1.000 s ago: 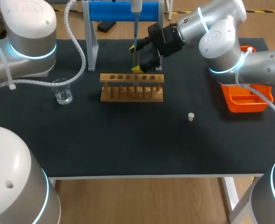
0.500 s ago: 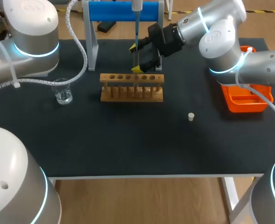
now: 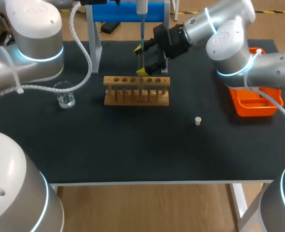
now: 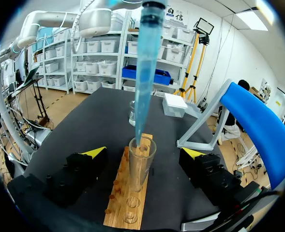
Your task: Invert the test tube, pick up the pipette, mount the tip to pipette, aspirate from beaker and dispense into the tube, eject the tip, return the pipette, and cap with the stopper.
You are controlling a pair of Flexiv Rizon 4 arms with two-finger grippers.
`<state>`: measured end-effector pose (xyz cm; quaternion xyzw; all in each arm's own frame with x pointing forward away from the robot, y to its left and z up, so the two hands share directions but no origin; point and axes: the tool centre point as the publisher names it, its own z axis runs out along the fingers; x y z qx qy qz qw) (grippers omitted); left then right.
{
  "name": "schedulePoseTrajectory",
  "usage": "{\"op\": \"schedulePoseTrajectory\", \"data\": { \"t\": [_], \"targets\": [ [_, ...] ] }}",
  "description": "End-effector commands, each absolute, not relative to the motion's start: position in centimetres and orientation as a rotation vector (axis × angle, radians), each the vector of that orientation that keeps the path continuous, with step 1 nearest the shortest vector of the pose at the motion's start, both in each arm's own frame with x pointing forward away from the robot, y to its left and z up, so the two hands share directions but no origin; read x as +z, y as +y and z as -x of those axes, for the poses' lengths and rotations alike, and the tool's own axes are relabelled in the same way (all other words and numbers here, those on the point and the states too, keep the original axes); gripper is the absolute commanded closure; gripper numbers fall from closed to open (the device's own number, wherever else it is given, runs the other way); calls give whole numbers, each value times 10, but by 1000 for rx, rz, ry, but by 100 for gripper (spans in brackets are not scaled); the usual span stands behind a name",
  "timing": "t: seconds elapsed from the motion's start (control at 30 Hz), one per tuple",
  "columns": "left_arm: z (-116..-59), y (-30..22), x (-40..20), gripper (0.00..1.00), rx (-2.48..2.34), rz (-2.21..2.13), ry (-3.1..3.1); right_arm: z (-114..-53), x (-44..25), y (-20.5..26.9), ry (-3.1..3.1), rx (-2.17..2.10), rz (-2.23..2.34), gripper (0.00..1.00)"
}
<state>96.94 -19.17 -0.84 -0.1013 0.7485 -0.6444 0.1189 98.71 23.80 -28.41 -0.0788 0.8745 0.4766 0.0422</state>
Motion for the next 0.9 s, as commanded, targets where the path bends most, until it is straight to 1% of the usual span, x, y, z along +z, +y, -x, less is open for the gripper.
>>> {"op": "schedulePoseTrajectory", "data": {
  "t": [0.03,0.9],
  "targets": [
    [-970,-191,-13,100,-1888,297,2179,-987,-283,237,2679,1455,241,0],
    [-975,-181,-26,100,-1861,308,2190,-987,-283,237,2679,1455,241,0]
  ]
}}
